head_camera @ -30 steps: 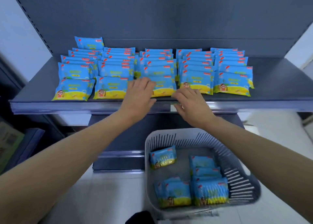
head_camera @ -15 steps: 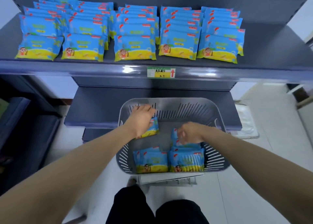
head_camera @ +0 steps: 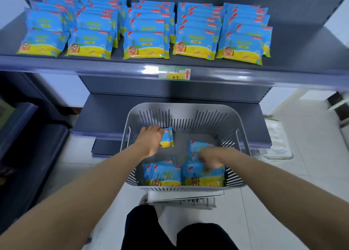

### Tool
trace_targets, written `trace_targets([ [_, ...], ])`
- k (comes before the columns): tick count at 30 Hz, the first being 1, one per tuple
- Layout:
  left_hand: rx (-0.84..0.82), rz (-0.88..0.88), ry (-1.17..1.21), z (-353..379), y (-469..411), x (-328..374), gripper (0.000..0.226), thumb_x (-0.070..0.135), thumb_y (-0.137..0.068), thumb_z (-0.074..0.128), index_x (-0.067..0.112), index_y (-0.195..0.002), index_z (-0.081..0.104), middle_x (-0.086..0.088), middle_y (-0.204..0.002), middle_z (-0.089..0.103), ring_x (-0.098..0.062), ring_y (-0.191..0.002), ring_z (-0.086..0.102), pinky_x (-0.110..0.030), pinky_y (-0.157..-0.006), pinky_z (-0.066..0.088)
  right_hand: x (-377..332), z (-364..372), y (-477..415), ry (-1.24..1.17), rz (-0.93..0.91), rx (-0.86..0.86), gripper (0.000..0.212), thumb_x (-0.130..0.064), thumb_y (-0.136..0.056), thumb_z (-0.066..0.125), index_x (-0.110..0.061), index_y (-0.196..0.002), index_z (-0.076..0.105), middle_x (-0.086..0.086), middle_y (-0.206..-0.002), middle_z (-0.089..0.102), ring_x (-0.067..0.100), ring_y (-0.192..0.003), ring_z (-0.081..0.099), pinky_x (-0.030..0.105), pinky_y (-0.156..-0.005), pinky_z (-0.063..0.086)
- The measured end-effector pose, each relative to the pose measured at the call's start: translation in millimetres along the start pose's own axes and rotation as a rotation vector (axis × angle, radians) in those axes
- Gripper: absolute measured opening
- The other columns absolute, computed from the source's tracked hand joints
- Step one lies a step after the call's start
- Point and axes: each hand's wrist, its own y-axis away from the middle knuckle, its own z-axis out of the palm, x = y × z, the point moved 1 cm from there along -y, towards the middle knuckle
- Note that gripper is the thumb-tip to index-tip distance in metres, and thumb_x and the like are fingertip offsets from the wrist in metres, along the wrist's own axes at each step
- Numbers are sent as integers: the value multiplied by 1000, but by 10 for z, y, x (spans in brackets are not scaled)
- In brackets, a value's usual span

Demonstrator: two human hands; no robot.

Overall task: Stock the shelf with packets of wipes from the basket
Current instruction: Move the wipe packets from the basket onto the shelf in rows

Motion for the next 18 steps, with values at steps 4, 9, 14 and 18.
trace_targets([
  [4,-85,-87,1,81,-155,-94,55,21,-84,61,10,-133,39,-12,-133,45,-30,-121,43,-40,-98,35,153,-361,130,-114,-2,278,17,-16,-82,60,-16,-87,43,4,-90,50,23,-81,47,29,-58,34],
  [9,-142,-193,31,259,-366,-125,51,13,-82,61,8,-129,41,-14,-128,51,-32,-114,51,-41,-91,42,330,-598,142,-210,52,566,23,-12,-83,54,-14,-103,41,11,-95,57,27,-80,49,32,-64,37],
  [14,-105,-211,-29,441,-540,-121,46,17,-87,56,6,-129,42,-16,-132,47,-33,-121,44,-42,-98,39,329,-532,50,-200,69,619,40,-18,-86,53,-17,-124,40,14,-110,61,33,-94,57,40,-74,49],
  [18,-89,-182,-86,478,-569,-91,30,9,-84,51,6,-114,59,-15,-122,56,-32,-115,53,-40,-95,42,278,-487,34,-186,78,648,41,-20,-87,51,-19,-126,38,15,-111,61,35,-96,58,44,-78,50],
])
